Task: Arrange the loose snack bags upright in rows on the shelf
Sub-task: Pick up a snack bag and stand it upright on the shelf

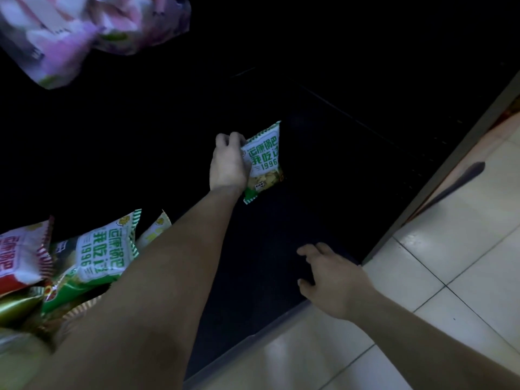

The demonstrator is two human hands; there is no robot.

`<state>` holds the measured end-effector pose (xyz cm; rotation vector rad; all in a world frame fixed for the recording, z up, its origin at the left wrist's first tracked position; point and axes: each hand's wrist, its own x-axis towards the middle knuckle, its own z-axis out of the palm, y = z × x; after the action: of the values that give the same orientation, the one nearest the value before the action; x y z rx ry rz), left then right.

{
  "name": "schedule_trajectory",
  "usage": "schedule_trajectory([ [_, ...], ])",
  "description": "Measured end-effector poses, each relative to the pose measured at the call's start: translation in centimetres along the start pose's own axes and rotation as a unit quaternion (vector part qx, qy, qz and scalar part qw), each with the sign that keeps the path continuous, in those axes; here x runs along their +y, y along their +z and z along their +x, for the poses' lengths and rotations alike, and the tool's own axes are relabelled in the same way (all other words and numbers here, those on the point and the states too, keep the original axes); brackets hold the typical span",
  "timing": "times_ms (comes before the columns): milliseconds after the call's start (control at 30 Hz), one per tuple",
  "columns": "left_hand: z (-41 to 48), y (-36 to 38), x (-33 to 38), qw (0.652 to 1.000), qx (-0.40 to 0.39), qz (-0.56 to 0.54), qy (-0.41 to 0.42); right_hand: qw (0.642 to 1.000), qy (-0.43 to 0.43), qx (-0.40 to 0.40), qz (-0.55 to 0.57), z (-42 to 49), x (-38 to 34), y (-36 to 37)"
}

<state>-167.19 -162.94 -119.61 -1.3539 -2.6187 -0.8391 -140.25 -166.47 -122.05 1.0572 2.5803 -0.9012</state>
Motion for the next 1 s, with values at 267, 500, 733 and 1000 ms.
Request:
schedule_trajectory([
  [267,2.1,-1.2,0.2,0.988,-0.029,0.136,-0.072,1.000,-0.010,-0.001,-0.006,-0.7,0.2,0.5],
  [500,-2.1,-8.1,-2.0,0.974,-0.144,0.173,-0.001,1.000,-0.021,-0.010,0.011,-0.6,-2.7,-0.6],
  [733,-12.4,-21.6,-9.0,0.917,-0.295,0.265,0.033,0.997,-0.073,-0.001,0.013,-1.1,-11.5,-1.4],
  [1000,-19.9,-26.9,-17.5,0.966,-0.190,0.152,-0.091,0.994,-0.105,0.002,-0.011,1.8,-19.6,2.5],
])
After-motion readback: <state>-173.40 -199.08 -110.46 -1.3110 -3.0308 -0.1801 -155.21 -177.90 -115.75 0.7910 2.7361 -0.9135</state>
